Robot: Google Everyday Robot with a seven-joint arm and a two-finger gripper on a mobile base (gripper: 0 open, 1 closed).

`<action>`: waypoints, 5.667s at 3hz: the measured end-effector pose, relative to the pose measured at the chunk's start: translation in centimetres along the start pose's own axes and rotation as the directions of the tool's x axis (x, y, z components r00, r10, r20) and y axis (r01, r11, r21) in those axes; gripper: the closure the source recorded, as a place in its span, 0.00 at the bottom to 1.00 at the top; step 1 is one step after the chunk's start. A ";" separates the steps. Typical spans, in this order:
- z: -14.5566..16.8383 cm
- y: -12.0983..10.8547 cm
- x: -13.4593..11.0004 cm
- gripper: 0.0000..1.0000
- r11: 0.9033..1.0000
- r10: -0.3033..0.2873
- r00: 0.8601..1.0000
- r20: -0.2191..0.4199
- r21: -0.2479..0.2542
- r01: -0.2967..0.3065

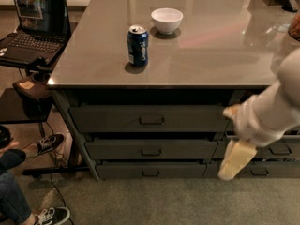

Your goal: Open middle drawer

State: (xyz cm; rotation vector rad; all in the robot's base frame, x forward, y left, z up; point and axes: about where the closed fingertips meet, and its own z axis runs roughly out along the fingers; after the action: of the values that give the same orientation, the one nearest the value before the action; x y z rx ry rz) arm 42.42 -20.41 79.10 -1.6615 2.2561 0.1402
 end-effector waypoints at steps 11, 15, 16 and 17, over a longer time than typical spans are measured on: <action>30.8 -3.1 1.3 0.00 0.995 -0.048 0.985 0.168 0.089 0.034; 36.4 -8.5 0.6 0.00 0.983 -0.053 0.986 0.158 0.181 0.023; 40.3 -6.9 -0.2 0.00 0.997 0.061 0.960 0.274 0.023 -0.070; 41.5 -6.4 -1.2 0.00 0.996 0.093 0.945 0.315 -0.041 -0.084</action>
Offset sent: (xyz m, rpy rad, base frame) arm 0.0319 0.0717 -0.2683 0.0213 0.0727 0.0050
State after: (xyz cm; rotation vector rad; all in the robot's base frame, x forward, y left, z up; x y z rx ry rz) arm 57.35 -10.02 41.28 -1.4317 2.0909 0.4299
